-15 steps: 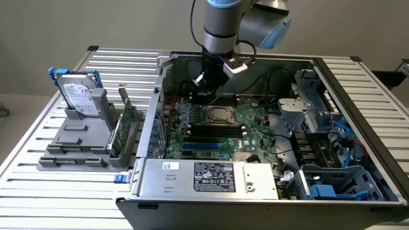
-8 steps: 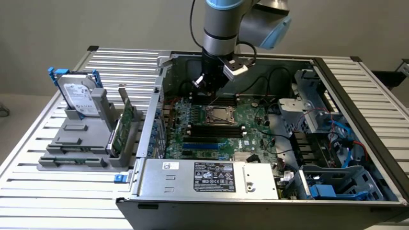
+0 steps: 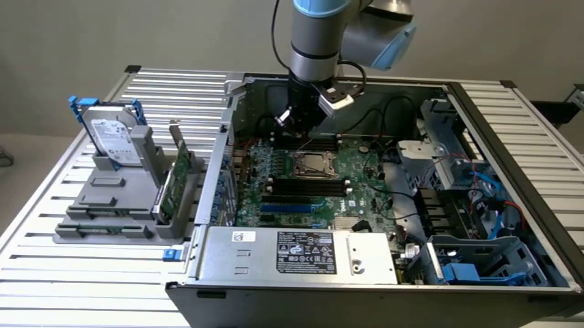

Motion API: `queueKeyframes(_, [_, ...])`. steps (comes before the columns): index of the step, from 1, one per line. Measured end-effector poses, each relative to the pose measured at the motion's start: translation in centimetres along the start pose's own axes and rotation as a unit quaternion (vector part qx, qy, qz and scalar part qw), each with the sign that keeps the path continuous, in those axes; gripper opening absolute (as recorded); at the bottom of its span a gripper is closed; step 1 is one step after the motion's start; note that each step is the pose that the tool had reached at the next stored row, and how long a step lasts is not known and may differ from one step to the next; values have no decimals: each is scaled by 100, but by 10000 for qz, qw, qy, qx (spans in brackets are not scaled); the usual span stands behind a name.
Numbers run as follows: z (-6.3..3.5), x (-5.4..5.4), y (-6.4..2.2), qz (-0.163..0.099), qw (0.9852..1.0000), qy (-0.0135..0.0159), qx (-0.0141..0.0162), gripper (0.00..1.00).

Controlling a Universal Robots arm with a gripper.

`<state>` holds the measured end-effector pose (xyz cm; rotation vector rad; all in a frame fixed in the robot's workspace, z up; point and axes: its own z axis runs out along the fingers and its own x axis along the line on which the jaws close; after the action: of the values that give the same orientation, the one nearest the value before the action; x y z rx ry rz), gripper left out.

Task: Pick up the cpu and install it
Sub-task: 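Install the first cpu locking lever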

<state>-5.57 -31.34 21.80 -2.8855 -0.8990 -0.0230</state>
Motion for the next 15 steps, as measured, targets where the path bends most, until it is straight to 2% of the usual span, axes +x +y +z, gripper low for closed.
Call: queueKeyframes(15, [66,99,78,1,10000,0,1,11])
